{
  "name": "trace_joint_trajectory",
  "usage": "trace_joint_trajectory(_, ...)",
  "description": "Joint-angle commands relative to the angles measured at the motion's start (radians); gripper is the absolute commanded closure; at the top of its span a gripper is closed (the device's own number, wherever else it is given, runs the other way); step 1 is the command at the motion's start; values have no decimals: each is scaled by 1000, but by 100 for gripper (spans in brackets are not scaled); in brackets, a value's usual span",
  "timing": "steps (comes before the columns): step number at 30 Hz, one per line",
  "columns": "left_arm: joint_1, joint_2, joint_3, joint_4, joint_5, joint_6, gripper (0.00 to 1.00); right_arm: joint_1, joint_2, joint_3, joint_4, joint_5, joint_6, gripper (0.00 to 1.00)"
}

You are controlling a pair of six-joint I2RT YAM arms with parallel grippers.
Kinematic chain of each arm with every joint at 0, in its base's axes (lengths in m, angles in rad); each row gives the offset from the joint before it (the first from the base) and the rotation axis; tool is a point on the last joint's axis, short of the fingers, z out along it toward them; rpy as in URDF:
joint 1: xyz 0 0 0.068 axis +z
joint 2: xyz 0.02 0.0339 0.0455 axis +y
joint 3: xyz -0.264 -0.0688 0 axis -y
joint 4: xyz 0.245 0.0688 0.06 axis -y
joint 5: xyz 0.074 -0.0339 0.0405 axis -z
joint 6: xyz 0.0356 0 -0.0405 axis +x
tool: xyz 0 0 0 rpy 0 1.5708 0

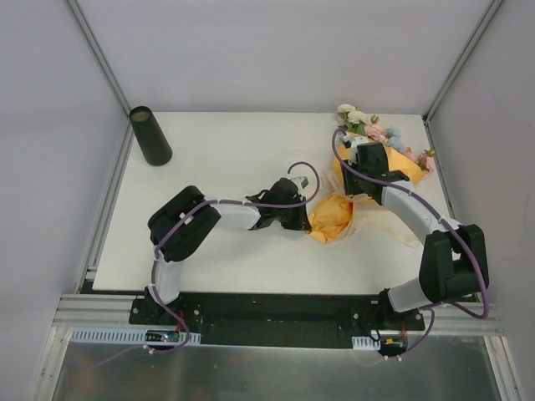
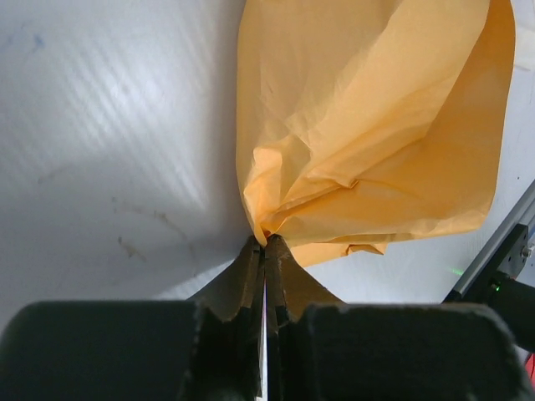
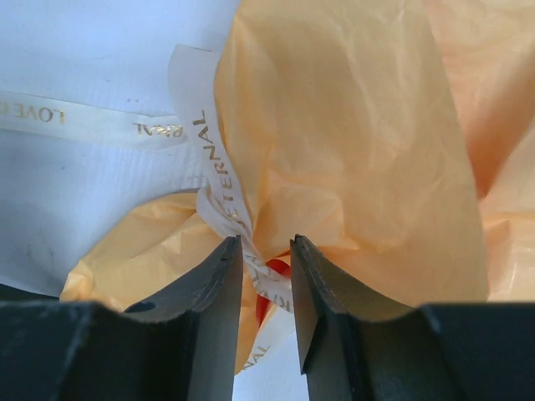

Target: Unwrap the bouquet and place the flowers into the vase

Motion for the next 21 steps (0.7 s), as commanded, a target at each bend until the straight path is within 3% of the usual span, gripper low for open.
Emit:
trace_joint_trajectory(1,-1,-61,-95,-27,-26,-25,100,5,-36,23,-43,-89,17,64)
trace_joint_trajectory(9,1,-82,-127,-13,-26,-21,100,36,41,54,-114,-177,-21,62)
trace_joint_trajectory(21,-4,-88,-135,-12,-32,-28,100,36,45,57,-75,-106,-72,62)
